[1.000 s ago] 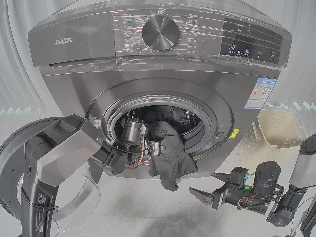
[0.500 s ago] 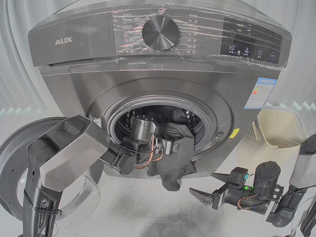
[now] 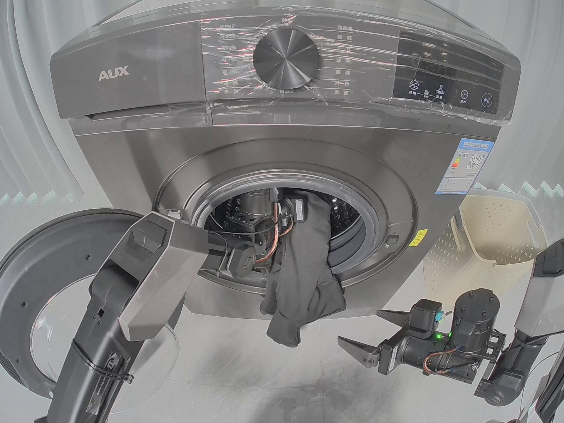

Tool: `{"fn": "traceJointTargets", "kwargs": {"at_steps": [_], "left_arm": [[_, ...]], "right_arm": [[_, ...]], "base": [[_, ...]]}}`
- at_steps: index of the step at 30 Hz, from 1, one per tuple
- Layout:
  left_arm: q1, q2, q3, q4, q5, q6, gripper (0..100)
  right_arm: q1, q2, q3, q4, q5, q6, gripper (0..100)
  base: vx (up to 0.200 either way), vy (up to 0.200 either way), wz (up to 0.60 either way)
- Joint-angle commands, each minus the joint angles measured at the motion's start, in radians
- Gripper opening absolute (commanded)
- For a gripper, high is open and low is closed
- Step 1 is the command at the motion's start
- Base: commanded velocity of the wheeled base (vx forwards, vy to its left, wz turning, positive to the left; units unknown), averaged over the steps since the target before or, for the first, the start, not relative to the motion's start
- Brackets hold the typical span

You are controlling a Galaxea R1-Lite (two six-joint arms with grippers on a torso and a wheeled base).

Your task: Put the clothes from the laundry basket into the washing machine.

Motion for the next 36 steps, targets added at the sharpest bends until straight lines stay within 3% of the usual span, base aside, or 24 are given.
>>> {"fn": "traceJointTargets", "kwargs": {"at_steps": [1, 12, 13, 16, 23, 36], "left_arm": [[0.048, 0.086, -0.077, 0.003, 0.031, -0.012, 0], [0.063, 0.078, -0.077, 0.008, 0.031, -0.022, 0], [0.060, 0.071, -0.077, 0.010, 0.031, -0.022, 100], [0.049, 0.049, -0.043, 0.011, 0.031, -0.024, 100], [0.032, -0.100, 0.234, 0.077, 0.016, -0.015, 100], [0.037, -0.264, 0.495, 0.089, -0.014, 0.013, 100]], "right_arm": [[0.006, 0.015, 0.002, -0.002, 0.001, 0.000, 100], [0.006, 0.022, 0.006, -0.002, 0.001, 0.000, 100], [0.006, 0.022, 0.007, -0.002, 0.001, 0.000, 100], [0.006, 0.022, 0.007, -0.002, 0.001, 0.000, 100], [0.006, 0.022, 0.006, -0.002, 0.001, 0.000, 100], [0.004, 0.022, -0.001, -0.002, 0.001, 0.000, 100]], "base": [[0.000, 0.000, 0.00], [0.000, 0.000, 0.00], [0.000, 0.000, 0.00], [0.000, 0.000, 0.00], [0.000, 0.000, 0.00], [0.000, 0.000, 0.00]]}}
